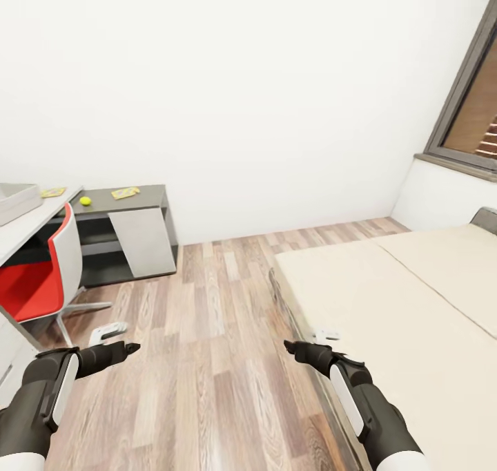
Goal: Put all the toys in the child's room - the three board games (two on the bed and one on the table), the two jigsaw puzzles on the table, and the tennis ball on the table - inside the toy box on the table in the child's room.
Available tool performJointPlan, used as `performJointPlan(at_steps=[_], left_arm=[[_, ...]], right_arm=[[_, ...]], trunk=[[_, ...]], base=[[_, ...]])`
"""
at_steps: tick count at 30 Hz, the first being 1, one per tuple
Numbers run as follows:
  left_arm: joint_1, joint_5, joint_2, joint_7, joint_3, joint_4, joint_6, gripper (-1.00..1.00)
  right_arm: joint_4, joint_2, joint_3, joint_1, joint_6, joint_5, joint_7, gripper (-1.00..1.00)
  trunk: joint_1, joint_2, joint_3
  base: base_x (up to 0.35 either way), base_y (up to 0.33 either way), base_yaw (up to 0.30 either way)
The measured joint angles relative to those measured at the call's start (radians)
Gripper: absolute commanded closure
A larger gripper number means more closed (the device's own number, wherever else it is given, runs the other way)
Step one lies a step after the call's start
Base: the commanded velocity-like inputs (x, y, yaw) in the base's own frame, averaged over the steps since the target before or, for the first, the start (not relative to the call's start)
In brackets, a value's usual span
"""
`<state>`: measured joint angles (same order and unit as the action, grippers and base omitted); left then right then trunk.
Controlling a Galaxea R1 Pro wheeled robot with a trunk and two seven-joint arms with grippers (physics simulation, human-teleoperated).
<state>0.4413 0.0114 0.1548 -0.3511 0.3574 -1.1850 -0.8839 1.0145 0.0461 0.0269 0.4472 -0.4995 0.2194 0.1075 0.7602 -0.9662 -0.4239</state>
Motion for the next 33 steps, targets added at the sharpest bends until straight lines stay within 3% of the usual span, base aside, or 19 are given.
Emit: performJointPlan(at_steps=[12,33], left_arm=[[0.000,-0.002,0.000,0.000,0.000,-0.001,0.001,-1.00],[0.000,-0.002,0.000,0.000,0.000,-0.001,0.001,-1.00]], right_arm=[[0.000,0.000,0.000,0.000,0.000,0.000,0.001,-1.00],[0.000,0.000,0.000,0.000,0.000,0.000,0.000,-1.00]], trunk=[[0.000,0.000,0.000],[0.000,0.000,0.007]], base=[[0.139,0.110,-0.278],[0.101,0.010,-0.279]])
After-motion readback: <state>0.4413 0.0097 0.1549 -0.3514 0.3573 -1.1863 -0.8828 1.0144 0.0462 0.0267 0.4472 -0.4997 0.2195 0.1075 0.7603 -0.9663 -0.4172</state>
